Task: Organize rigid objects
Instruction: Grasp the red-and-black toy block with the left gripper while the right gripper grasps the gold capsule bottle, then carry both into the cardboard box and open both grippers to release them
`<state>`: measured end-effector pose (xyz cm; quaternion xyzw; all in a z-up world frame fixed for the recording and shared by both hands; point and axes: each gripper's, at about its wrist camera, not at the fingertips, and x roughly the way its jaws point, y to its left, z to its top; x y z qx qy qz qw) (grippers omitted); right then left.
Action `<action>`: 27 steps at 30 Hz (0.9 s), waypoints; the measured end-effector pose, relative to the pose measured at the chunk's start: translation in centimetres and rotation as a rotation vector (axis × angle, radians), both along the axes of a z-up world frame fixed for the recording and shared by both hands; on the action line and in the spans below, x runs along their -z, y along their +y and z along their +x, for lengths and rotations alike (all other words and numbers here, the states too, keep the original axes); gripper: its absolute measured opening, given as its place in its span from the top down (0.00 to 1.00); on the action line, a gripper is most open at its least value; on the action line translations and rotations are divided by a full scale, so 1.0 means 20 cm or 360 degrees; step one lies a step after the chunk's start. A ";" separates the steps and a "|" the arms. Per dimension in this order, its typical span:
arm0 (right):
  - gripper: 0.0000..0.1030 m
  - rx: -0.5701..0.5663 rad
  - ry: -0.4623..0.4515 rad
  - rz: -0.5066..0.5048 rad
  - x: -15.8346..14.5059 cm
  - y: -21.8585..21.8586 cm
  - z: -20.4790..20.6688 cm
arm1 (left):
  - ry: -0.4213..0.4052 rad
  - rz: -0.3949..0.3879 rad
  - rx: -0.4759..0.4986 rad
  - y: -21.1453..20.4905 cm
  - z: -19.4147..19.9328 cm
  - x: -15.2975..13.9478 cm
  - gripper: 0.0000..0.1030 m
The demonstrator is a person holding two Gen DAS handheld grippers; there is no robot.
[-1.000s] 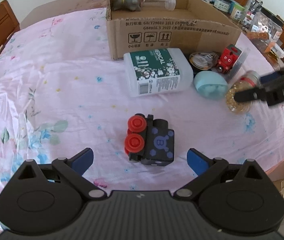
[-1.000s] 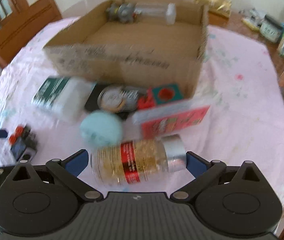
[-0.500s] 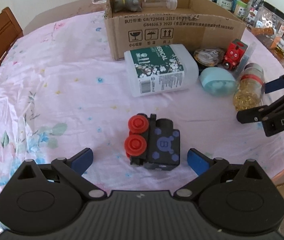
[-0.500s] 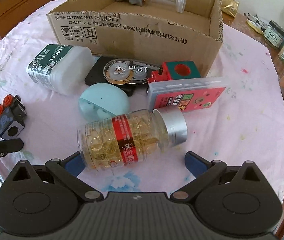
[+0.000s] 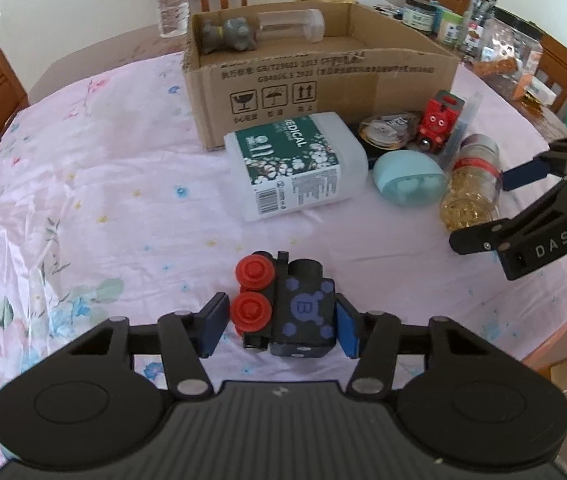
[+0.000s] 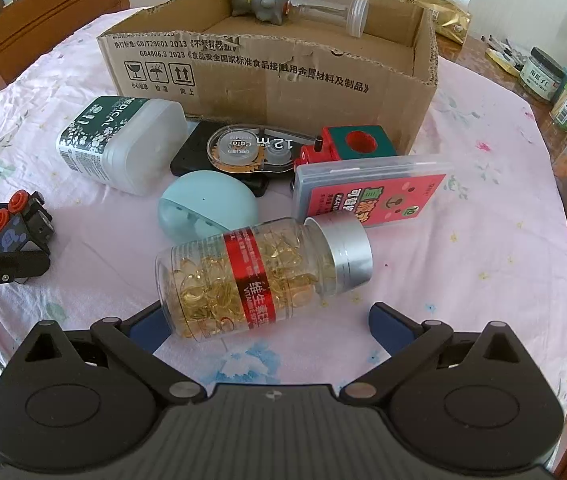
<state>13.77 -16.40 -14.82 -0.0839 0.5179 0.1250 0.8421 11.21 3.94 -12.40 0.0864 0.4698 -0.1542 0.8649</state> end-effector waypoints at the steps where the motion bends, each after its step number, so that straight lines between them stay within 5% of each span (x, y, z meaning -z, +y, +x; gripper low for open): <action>1: 0.00 0.0000 -0.0006 0.0002 0.00 0.00 0.00 | -0.0002 -0.0003 0.0002 0.00 0.00 0.00 0.51; 8: 0.00 -0.0007 0.0017 -0.0013 -0.01 0.00 0.01 | -0.0003 -0.0006 -0.0012 0.00 0.00 0.00 0.51; 27: 0.06 -0.0365 -0.0039 -0.0147 -0.09 0.09 0.09 | 0.0005 0.0021 0.0001 -0.01 0.01 0.00 0.52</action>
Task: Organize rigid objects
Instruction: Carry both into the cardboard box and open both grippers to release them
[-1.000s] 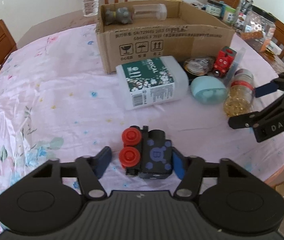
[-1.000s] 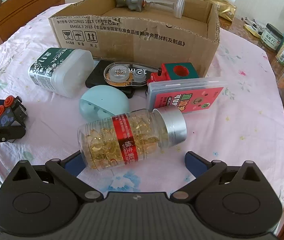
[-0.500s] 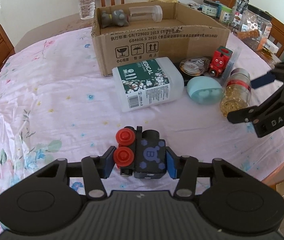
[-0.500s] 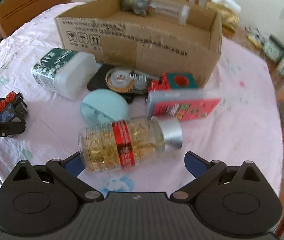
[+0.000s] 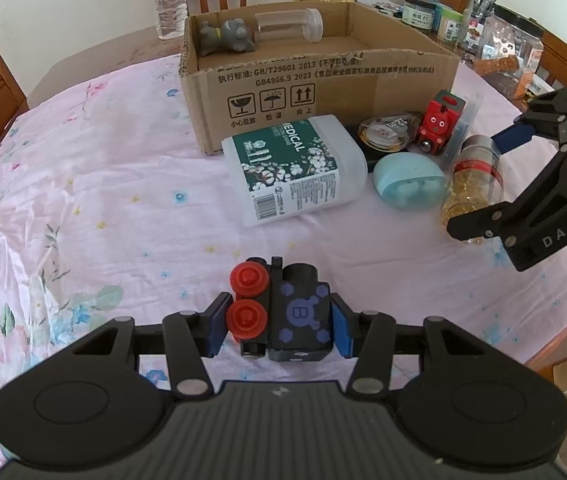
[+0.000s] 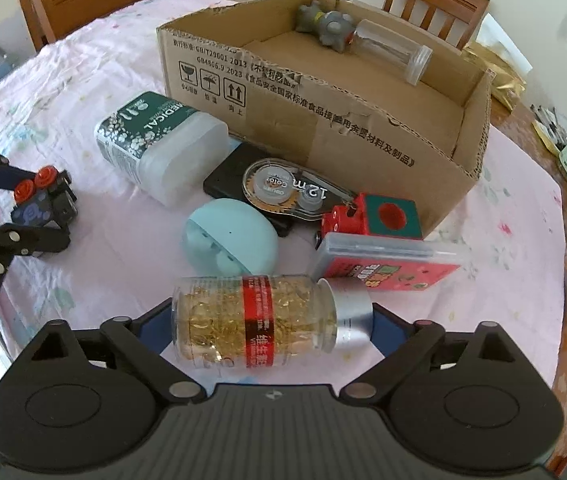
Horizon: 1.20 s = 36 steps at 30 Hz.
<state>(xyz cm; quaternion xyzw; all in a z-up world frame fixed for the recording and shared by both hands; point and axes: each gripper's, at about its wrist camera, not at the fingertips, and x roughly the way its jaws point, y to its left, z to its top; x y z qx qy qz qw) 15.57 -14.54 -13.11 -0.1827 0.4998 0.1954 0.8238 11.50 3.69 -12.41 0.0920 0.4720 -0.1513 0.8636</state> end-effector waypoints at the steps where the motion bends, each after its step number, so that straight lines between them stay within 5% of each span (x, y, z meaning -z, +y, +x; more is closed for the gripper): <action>1: 0.06 -0.0001 0.0002 -0.0002 0.00 0.00 0.00 | 0.0001 0.0001 -0.0002 0.00 0.00 0.00 0.52; 19: 0.07 0.0038 0.0075 0.0035 -0.14 -0.05 0.00 | 0.0059 -0.0037 -0.0020 0.08 0.04 -0.16 0.52; 36: 0.07 -0.0028 -0.0206 0.0173 -0.58 -0.10 0.15 | -0.0296 -0.0038 0.0135 -0.05 0.38 -0.56 0.52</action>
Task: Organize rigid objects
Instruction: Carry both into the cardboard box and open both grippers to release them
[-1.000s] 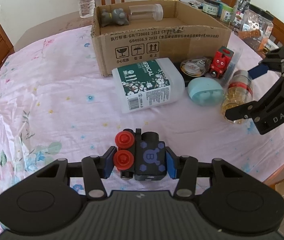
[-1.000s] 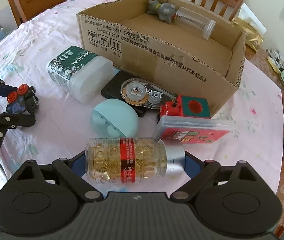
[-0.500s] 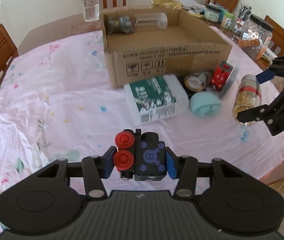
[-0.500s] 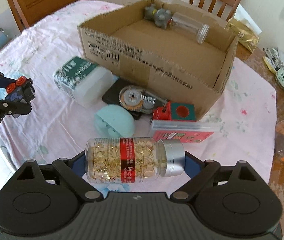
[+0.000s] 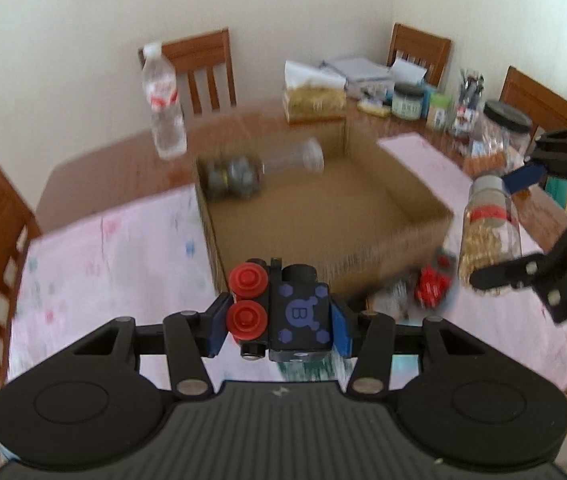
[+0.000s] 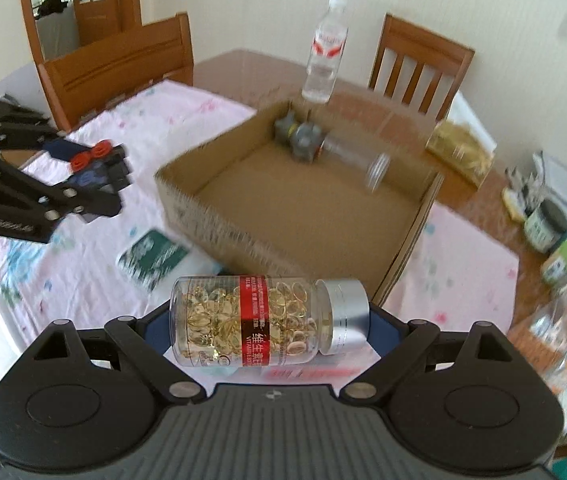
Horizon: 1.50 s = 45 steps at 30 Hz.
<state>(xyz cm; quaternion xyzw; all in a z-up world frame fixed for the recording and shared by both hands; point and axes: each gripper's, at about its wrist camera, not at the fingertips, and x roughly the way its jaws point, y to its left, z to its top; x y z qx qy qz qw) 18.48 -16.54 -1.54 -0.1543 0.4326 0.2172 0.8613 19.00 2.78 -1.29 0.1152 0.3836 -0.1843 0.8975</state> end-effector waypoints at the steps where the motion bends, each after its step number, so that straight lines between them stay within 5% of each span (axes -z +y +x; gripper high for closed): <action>1: 0.07 -0.0003 -0.0021 0.0004 -0.02 0.00 0.02 | -0.0015 0.0000 0.0010 -0.02 0.03 -0.01 0.52; 12: 0.07 -0.0003 -0.0112 0.0021 -0.08 -0.03 0.24 | -0.0037 0.0033 -0.0023 -0.15 0.36 0.09 0.50; 15: 0.07 -0.0006 -0.0094 0.0034 -0.07 -0.03 0.29 | -0.0005 -0.0042 -0.0094 -0.12 0.39 0.11 0.15; 16: 0.07 -0.0010 -0.0093 0.0031 -0.07 -0.03 0.31 | -0.0024 -0.0073 -0.0145 -0.10 0.39 0.11 0.12; 30: 0.07 0.0001 -0.0029 0.0014 0.04 -0.01 0.58 | -0.0076 -0.0051 -0.0564 0.05 0.09 0.08 0.04; 45: 0.00 0.0235 -0.0006 -0.0039 0.12 0.08 0.97 | -0.0051 -0.0009 -0.0808 0.19 -0.14 0.10 0.04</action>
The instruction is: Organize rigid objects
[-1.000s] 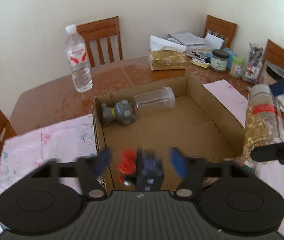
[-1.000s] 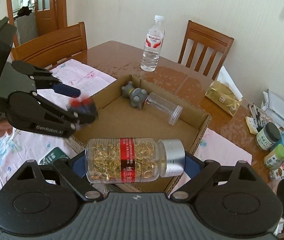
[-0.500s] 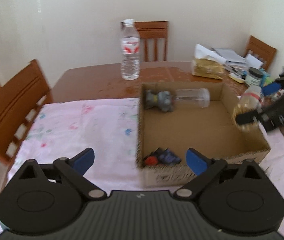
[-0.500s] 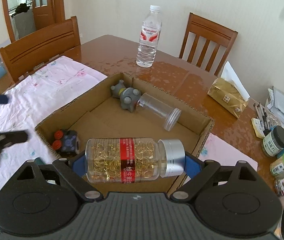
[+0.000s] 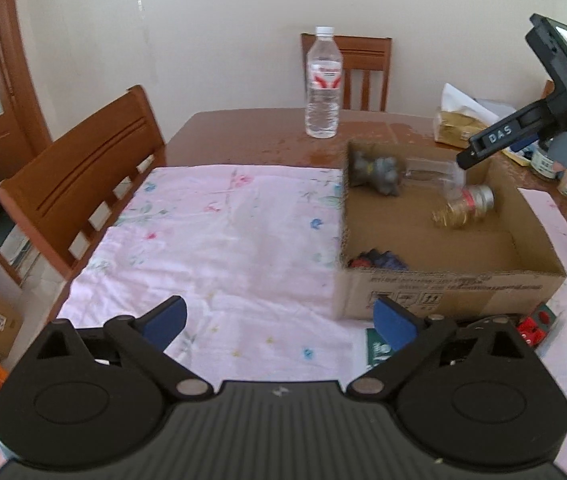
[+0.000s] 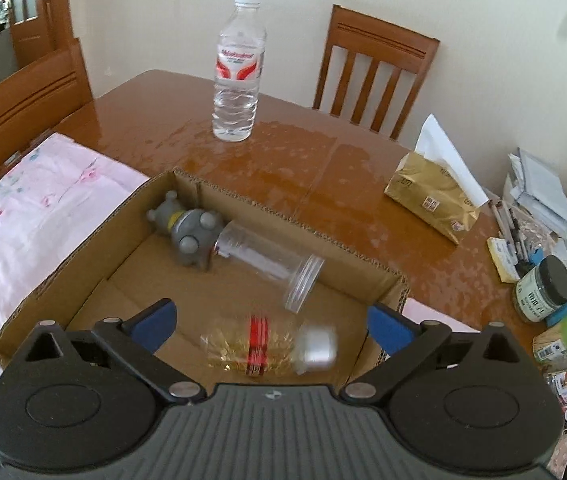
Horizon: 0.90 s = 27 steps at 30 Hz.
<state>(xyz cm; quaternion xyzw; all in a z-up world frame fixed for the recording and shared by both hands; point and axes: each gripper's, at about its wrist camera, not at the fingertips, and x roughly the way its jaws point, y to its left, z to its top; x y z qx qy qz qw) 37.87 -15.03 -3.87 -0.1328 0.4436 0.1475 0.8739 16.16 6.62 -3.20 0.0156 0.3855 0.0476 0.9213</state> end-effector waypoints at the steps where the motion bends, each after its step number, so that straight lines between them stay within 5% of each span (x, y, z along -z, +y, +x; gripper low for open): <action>1: 0.00 0.0003 0.0003 0.0008 0.00 0.00 0.00 | 0.0003 0.0001 -0.0008 0.01 0.00 0.01 0.03; 27: 0.00 0.0150 0.0051 0.0056 0.00 -0.24 -0.50 | 0.0034 0.0052 0.0128 -0.04 -0.06 0.05 0.03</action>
